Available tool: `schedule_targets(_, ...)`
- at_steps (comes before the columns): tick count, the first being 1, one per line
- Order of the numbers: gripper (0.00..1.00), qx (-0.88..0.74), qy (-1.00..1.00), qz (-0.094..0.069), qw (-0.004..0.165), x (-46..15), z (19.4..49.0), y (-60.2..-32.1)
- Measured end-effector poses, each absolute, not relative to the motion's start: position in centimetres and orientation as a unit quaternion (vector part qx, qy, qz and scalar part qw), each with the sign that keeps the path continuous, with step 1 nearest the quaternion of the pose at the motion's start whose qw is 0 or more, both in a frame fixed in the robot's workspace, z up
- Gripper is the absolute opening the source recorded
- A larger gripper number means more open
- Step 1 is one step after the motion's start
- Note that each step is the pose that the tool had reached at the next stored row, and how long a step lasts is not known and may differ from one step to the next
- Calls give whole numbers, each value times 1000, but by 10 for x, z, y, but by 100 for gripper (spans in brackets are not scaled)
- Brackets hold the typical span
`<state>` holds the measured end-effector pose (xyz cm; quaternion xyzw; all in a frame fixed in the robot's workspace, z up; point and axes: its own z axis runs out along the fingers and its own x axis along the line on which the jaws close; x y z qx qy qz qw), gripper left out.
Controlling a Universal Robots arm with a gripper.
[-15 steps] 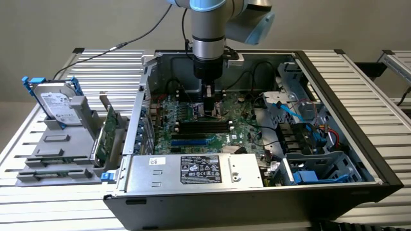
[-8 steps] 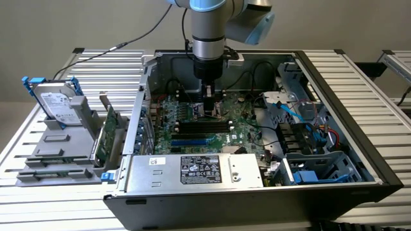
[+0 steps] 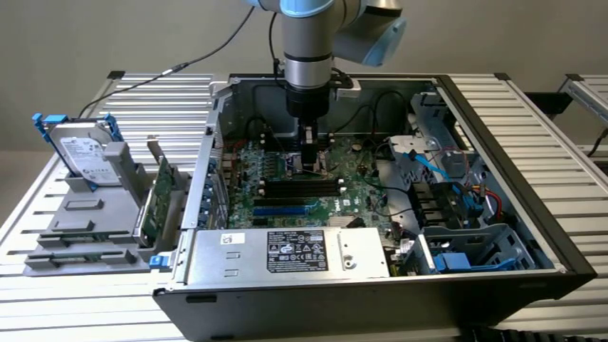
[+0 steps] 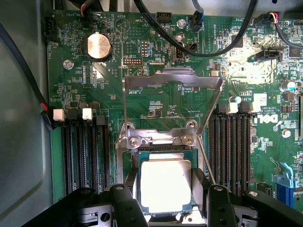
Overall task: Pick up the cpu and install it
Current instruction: 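Place the cpu into insertion slot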
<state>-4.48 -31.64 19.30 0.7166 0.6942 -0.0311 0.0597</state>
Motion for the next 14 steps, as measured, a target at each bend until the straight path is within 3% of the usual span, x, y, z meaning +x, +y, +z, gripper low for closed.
schedule_targets(14, 55, 717, 694, -31, 59, -45, 193, -314)
